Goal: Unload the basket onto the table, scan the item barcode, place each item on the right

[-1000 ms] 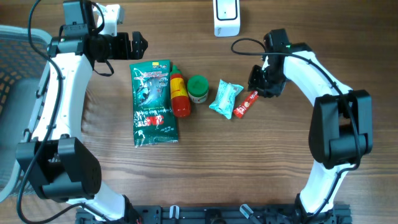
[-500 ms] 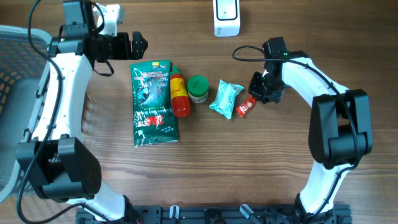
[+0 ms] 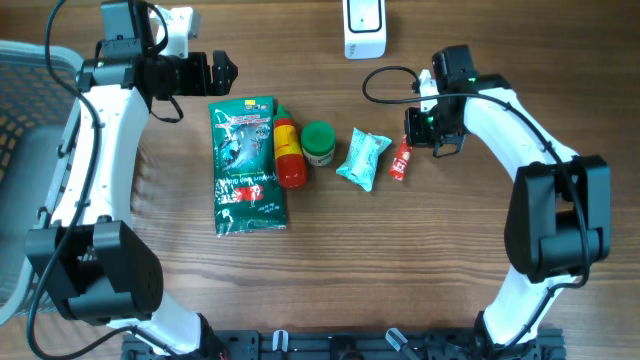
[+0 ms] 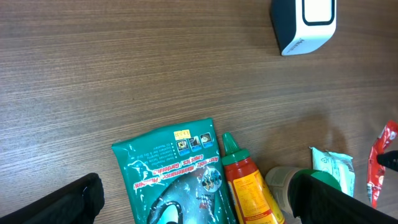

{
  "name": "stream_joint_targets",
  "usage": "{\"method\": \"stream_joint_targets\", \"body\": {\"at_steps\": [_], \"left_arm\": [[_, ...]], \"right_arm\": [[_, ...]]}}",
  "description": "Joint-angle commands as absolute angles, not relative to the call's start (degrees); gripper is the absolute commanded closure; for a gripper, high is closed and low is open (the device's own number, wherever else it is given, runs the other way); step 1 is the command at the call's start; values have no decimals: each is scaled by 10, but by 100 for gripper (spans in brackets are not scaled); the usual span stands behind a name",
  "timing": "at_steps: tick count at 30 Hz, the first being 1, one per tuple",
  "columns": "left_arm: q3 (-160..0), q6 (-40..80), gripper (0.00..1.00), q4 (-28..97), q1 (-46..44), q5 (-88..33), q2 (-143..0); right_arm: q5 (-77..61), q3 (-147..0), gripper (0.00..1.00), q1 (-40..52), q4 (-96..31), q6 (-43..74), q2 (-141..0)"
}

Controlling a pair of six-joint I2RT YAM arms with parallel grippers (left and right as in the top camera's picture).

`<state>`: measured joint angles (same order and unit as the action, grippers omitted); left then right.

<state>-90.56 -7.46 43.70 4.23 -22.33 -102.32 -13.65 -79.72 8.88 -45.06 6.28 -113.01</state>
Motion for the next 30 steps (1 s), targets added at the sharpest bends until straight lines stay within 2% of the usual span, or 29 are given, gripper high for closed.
{"method": "stream_joint_targets", "body": {"at_steps": [1, 4, 10, 13, 18, 22, 24, 28, 30], "left_arm": [[-911, -86, 0, 436, 43, -224, -1016], [-911, -86, 0, 436, 43, -224, -1016], [-911, -86, 0, 436, 43, -224, -1016], [-911, -86, 0, 436, 43, -224, -1016], [-911, -86, 0, 436, 43, -224, -1016], [-911, -86, 0, 436, 43, -224, -1016], [-911, -86, 0, 436, 43, -224, -1016], [-911, -86, 0, 436, 43, -224, -1016], [-911, -86, 0, 436, 43, -224, -1016]], "right_arm": [[-246, -809, 96, 85, -451, -20, -1119], [-391, -808, 96, 70, -442, -97, -1120], [-580, -791, 96, 64, -367, -106, -1179], [-559, -791, 96, 96, -339, -74, -1216], [-432, -791, 95, 54, -370, -45, -1219], [-300, -791, 70, 12, -408, -39, -1219], [-274, -792, 61, 12, -422, -38, -1218], [-329, -874, 56, 9, -523, 3, -1195], [-333, -874, 56, 10, -523, 48, -1195]]}}
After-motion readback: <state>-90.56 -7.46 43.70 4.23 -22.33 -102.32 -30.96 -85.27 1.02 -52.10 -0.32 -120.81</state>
